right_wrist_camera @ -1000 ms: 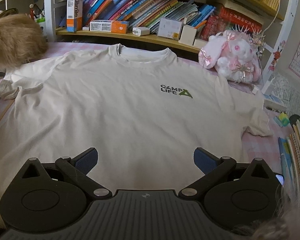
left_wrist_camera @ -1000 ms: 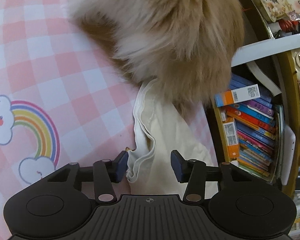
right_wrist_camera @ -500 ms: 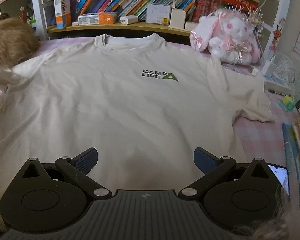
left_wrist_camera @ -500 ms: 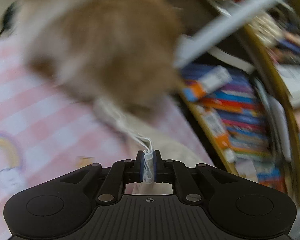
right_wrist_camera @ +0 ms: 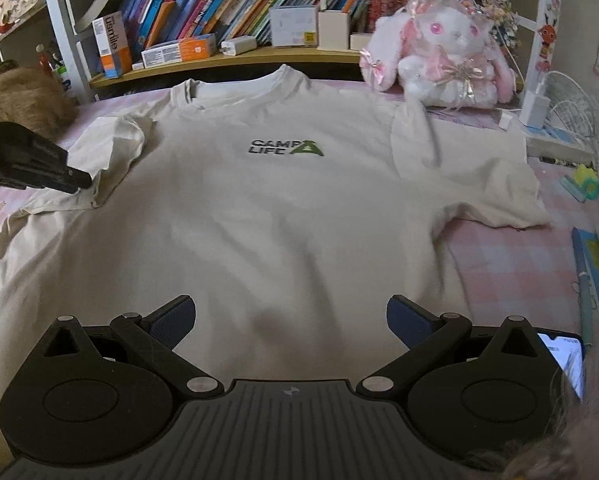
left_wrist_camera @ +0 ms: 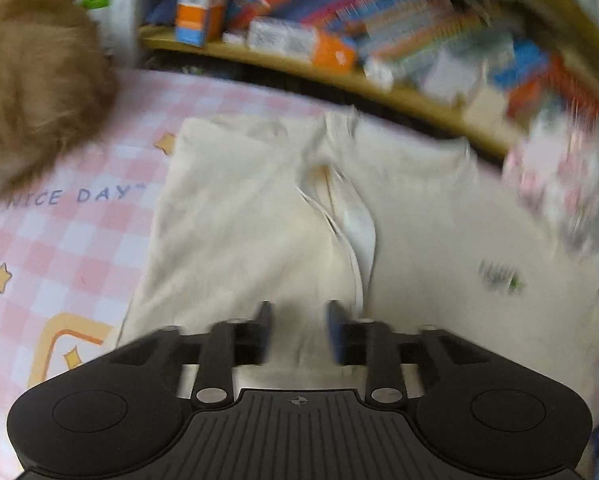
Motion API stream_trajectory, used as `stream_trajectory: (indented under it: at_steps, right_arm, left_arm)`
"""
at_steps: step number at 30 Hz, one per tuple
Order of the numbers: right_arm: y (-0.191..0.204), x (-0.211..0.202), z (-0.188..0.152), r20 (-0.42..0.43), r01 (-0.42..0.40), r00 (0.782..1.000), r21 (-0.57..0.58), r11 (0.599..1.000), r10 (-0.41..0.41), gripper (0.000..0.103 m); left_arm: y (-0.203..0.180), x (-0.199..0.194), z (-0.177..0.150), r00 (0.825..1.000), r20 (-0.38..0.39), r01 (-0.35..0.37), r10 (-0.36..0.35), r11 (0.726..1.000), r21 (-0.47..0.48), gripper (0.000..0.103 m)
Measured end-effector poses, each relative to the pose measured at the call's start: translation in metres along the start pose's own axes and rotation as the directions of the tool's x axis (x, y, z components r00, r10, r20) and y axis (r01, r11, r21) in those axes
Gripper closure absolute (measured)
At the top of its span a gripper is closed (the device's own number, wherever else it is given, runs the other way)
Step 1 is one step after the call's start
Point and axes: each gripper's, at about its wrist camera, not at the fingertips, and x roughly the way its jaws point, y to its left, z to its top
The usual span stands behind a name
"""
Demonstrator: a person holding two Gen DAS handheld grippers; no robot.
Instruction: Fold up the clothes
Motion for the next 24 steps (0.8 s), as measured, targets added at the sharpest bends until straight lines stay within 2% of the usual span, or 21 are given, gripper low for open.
stream_trajectory:
  at_steps: [1, 4, 9, 10, 12, 14, 17, 18, 19, 20, 22, 23, 24]
  right_arm:
    - [-0.004, 0.0, -0.002, -0.002, 0.0, 1.0, 0.006, 1.0, 0.0, 0.0]
    - [-0.016, 0.001, -0.006, -0.018, 0.005, 1.0, 0.036, 0.999, -0.004, 0.0]
    - [-0.025, 0.001, -0.011, -0.027, 0.006, 1.0, 0.063, 0.998, -0.004, 0.0]
    - [-0.025, 0.001, -0.011, -0.027, 0.005, 1.0, 0.061, 0.998, -0.004, 0.0]
    - [-0.024, 0.001, -0.012, -0.028, 0.004, 1.0, 0.056, 0.998, -0.002, 0.0]
    - [-0.024, 0.0, -0.013, -0.03, 0.003, 1.0, 0.051, 0.999, -0.001, 0.0]
    - [-0.025, 0.0, -0.013, -0.03, 0.008, 1.0, 0.058, 0.998, -0.007, 0.0]
    - [-0.027, 0.001, -0.013, -0.031, 0.012, 0.999, 0.064, 0.998, -0.01, 0.0]
    - [-0.027, 0.001, -0.014, -0.032, 0.015, 0.999, 0.068, 0.998, -0.013, 0.0]
    - [-0.028, 0.001, -0.014, -0.032, 0.019, 0.999, 0.072, 0.997, -0.016, 0.0]
    - [-0.028, 0.001, -0.015, -0.034, 0.025, 0.999, 0.08, 0.997, -0.022, 0.0]
    - [-0.029, 0.001, -0.015, -0.035, 0.028, 0.999, 0.083, 0.996, -0.025, 0.0]
    - [-0.029, 0.002, -0.015, -0.035, 0.031, 0.999, 0.087, 0.996, -0.028, 0.0]
  left_arm:
    - [0.007, -0.004, 0.003, 0.999, 0.037, 0.002, -0.001, 0.999, -0.038, 0.049]
    - [0.023, -0.002, 0.015, 0.995, 0.096, 0.026, -0.013, 0.991, -0.131, 0.049]
    - [0.005, 0.038, 0.033, 0.997, 0.074, 0.031, -0.018, 0.982, -0.186, 0.049]
    - [0.0, 0.048, 0.035, 0.997, 0.066, 0.04, -0.028, 0.98, -0.194, 0.049]
    - [-0.014, 0.066, 0.036, 0.995, 0.025, 0.096, -0.093, 0.976, -0.196, 0.049]
    - [-0.032, 0.073, 0.035, 0.982, -0.01, 0.186, -0.191, 0.967, -0.176, 0.048]
    - [-0.035, 0.062, 0.035, 0.916, 0.018, 0.398, -0.4, 0.904, -0.154, 0.046]
    - [-0.026, 0.054, 0.037, 0.912, 0.049, 0.41, -0.407, 0.901, -0.143, 0.045]
    - [-0.016, 0.047, 0.04, 0.913, 0.078, 0.407, -0.4, 0.904, -0.132, 0.045]
    - [-0.001, 0.04, 0.043, 0.94, 0.103, 0.337, -0.326, 0.932, -0.131, 0.046]
    - [0.028, 0.031, 0.052, 0.98, 0.129, 0.17, -0.153, 0.976, -0.133, 0.051]
    - [0.042, 0.029, 0.057, 0.989, 0.134, 0.081, -0.063, 0.988, -0.134, 0.051]
    - [0.052, 0.029, 0.062, 0.991, 0.135, 0.011, 0.007, 0.992, -0.126, 0.051]
